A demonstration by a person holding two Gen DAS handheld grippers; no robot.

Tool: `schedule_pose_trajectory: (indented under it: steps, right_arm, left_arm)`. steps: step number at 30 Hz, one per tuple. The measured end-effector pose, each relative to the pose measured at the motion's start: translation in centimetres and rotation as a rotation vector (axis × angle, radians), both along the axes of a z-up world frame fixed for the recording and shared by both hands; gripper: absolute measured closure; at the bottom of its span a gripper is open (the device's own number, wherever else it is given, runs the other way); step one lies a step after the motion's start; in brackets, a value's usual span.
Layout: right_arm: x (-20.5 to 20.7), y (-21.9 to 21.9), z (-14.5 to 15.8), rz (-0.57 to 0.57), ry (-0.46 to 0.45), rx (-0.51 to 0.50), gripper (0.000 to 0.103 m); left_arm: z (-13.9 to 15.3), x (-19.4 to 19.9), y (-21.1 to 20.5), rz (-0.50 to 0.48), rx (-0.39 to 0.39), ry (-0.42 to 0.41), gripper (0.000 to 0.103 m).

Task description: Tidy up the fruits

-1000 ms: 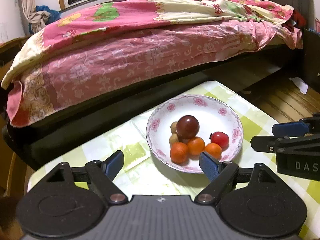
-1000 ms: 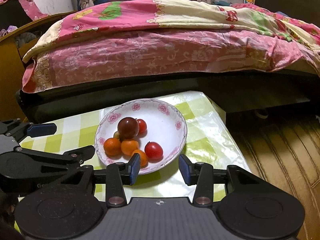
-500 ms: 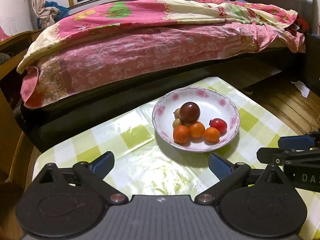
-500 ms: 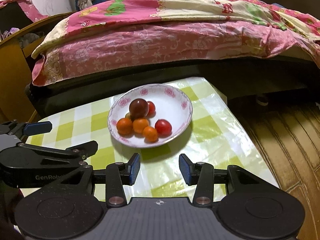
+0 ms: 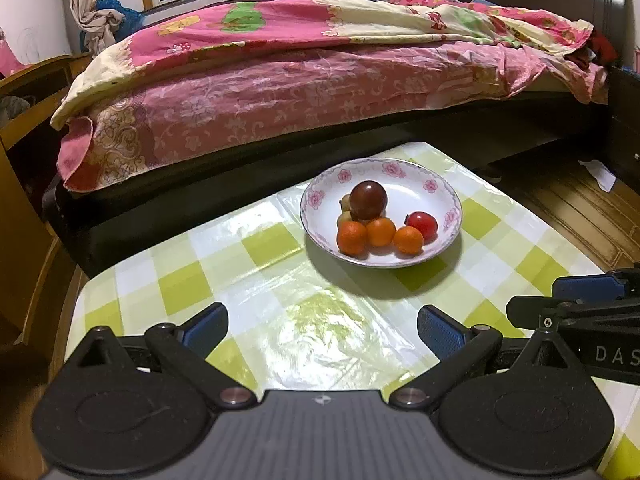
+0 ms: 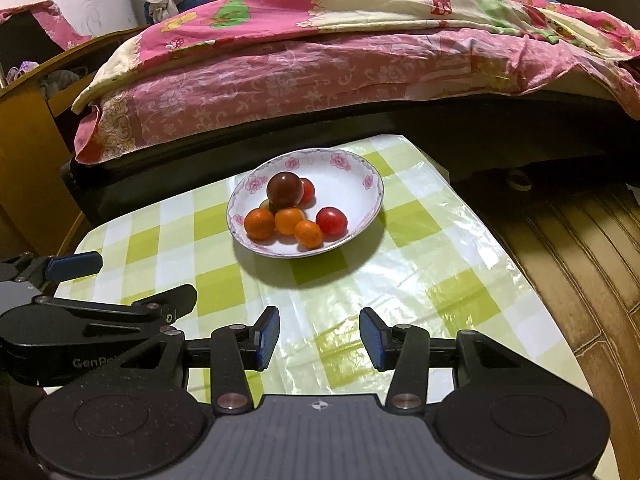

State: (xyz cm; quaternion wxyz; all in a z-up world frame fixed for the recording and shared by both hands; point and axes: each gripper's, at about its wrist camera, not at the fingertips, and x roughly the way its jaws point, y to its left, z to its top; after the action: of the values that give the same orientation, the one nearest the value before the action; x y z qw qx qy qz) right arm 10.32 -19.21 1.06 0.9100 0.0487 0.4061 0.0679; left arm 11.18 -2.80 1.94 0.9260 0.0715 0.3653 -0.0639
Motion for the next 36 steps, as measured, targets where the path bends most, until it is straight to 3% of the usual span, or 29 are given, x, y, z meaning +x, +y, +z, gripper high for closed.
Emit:
schedule_pose_trajectory:
  steps: [36]
  right_arm:
    - [-5.1, 0.7, -0.8, -0.012, 0.055, -0.014, 0.060]
  left_arm:
    - [-1.2, -5.4, 0.1, 0.009, 0.021, 0.043, 0.000]
